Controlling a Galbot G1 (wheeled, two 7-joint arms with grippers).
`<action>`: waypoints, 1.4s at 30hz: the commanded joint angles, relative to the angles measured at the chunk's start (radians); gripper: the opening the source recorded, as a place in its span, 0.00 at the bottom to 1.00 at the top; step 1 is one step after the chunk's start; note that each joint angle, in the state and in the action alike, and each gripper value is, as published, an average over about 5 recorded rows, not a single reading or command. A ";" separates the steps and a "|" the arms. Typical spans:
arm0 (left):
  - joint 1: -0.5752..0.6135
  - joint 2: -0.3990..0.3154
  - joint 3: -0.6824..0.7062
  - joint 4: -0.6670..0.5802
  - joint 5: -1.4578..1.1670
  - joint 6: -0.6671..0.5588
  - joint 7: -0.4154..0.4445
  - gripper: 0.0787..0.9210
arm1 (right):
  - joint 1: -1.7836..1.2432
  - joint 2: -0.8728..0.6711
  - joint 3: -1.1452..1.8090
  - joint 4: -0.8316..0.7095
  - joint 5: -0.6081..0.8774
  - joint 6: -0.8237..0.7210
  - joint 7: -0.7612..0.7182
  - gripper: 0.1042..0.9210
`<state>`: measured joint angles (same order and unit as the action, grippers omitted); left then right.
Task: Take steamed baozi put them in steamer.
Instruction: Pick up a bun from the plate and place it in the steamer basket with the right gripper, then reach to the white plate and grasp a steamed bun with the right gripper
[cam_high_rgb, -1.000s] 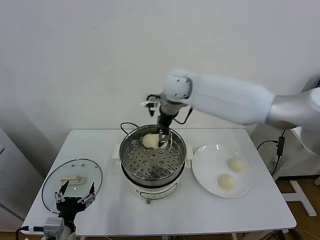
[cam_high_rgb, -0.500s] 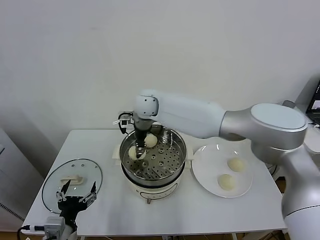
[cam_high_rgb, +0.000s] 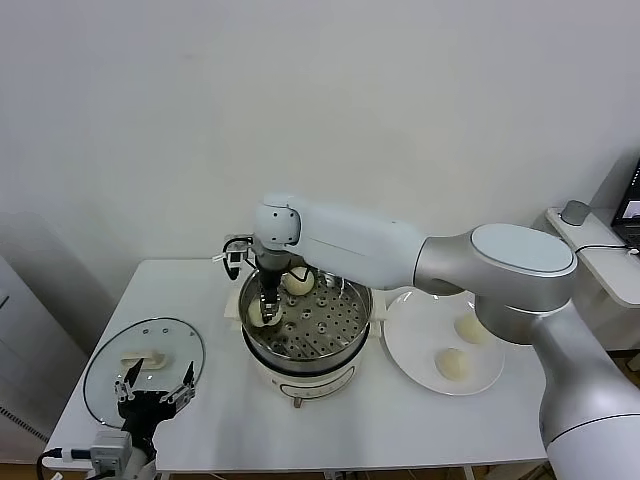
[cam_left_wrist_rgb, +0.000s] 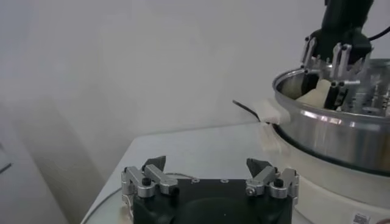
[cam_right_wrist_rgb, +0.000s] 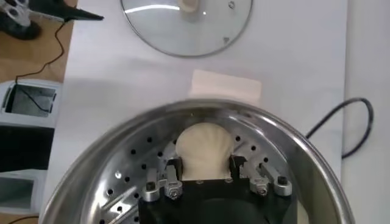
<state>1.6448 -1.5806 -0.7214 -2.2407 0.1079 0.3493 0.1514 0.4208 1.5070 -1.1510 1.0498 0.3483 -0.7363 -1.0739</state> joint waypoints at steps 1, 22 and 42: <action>-0.001 -0.002 0.002 -0.001 0.003 0.001 0.001 0.88 | -0.008 0.003 0.009 -0.008 -0.023 -0.039 0.004 0.57; 0.011 0.005 -0.002 -0.014 0.008 0.010 0.008 0.88 | 0.299 -0.614 0.005 0.336 0.042 0.116 -0.173 0.88; 0.071 0.007 -0.001 -0.017 -0.026 0.013 0.026 0.88 | -0.352 -1.027 0.456 0.393 -0.434 0.515 -0.294 0.88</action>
<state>1.6895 -1.5682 -0.7253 -2.2535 0.0923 0.3632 0.1732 0.4444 0.6305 -0.9715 1.4273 0.1411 -0.4168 -1.3214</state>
